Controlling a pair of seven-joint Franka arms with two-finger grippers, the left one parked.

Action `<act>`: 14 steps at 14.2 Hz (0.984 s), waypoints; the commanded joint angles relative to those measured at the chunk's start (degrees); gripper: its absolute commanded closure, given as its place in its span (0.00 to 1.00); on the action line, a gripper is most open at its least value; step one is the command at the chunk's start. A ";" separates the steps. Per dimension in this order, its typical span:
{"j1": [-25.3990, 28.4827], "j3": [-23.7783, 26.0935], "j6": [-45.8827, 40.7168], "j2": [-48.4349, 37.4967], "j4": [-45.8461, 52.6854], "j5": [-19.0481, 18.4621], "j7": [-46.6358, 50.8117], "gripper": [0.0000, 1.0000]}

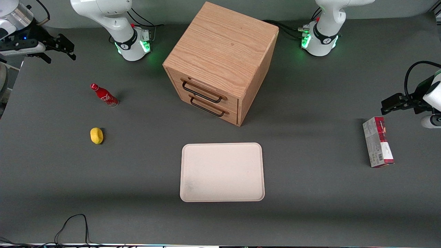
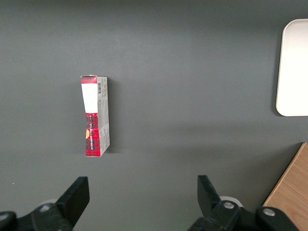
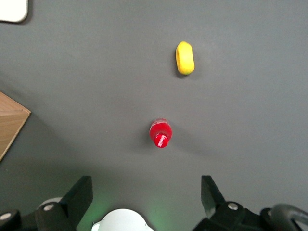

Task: Place coke bottle on tray
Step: 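Move the right gripper toward the red Coca-Cola bottle lying on the table, then lower the open right gripper around the bottle's body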

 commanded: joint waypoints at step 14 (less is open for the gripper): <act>0.11 -9.29 30.85 12.92 -17.37 -3.53 -4.34 0.00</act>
